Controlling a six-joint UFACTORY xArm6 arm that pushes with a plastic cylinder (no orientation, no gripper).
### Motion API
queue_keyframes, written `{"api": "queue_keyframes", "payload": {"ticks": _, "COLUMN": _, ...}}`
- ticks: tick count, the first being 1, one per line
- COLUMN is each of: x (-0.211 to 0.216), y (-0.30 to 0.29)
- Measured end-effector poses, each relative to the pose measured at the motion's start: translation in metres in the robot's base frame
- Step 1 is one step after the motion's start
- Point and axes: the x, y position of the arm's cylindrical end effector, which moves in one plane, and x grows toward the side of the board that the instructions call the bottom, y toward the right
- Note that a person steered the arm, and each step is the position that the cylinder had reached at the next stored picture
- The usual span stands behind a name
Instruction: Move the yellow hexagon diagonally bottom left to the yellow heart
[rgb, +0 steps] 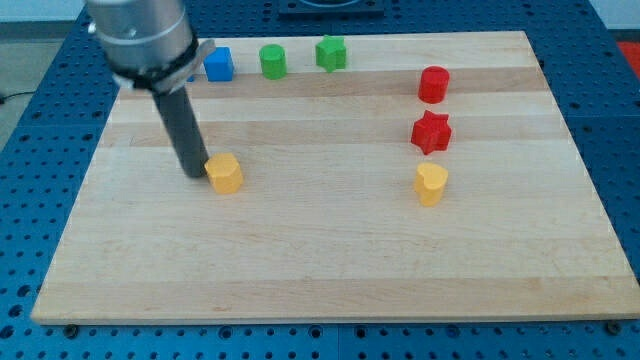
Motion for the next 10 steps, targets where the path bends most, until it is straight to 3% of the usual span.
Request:
{"api": "queue_keyframes", "payload": {"ticks": 2, "x": 0.051, "y": 0.063}}
{"api": "queue_keyframes", "payload": {"ticks": 4, "x": 0.0, "y": -0.005}}
{"api": "queue_keyframes", "payload": {"ticks": 5, "x": -0.019, "y": 0.019}}
{"api": "queue_keyframes", "payload": {"ticks": 6, "x": 0.028, "y": 0.045}}
{"api": "queue_keyframes", "payload": {"ticks": 7, "x": 0.033, "y": 0.082}}
{"api": "queue_keyframes", "payload": {"ticks": 8, "x": 0.013, "y": 0.082}}
{"api": "queue_keyframes", "payload": {"ticks": 10, "x": 0.024, "y": 0.174}}
